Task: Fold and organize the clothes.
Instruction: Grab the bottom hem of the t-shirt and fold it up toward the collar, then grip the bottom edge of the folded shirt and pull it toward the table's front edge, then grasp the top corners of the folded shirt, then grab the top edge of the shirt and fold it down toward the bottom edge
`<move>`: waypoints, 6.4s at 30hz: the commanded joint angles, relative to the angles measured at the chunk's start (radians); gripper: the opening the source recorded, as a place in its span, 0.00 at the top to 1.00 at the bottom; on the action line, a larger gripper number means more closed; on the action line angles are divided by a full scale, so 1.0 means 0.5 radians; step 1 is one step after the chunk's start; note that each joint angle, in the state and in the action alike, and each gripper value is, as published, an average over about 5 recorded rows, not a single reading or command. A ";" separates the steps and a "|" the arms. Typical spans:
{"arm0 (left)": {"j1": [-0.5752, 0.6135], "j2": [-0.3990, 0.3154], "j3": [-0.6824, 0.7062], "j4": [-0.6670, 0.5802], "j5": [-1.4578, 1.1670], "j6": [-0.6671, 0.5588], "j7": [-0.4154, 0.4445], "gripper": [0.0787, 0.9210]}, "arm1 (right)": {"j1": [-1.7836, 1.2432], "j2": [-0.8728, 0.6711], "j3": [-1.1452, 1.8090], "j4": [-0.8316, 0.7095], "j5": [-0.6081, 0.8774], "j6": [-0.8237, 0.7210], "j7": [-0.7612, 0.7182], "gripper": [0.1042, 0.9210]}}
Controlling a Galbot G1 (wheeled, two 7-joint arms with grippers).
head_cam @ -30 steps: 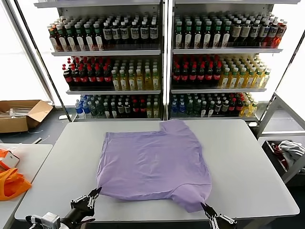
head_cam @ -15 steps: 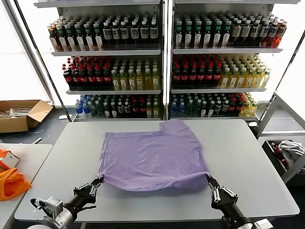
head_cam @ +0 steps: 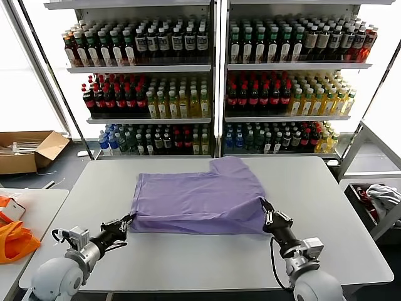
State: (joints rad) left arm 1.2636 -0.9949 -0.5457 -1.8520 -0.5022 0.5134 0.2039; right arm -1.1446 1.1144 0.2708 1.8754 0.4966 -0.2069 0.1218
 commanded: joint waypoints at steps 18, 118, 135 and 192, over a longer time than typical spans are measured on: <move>0.175 -0.029 -0.068 -0.057 0.107 -0.068 -0.085 0.34 | -0.425 -0.021 0.195 0.137 -0.441 -0.253 0.055 0.34; 0.888 -0.001 -0.478 -0.704 0.164 -0.084 -0.065 0.25 | -0.803 -0.171 0.945 0.590 -0.206 -0.431 -0.518 0.29; -0.289 0.276 0.107 0.257 -0.071 -0.005 0.191 0.12 | 1.050 -0.104 -0.055 -0.967 -0.240 -0.741 -0.803 0.12; -0.716 0.158 0.461 0.594 -0.303 -0.037 0.253 0.99 | 0.872 -0.010 -0.059 -0.661 0.380 -0.743 -0.714 1.00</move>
State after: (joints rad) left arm 0.8836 -0.9277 -0.2946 -1.4876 -0.6300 0.4977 0.3256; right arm -0.5703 1.1746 0.1574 1.2764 0.4974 -0.5793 -0.2531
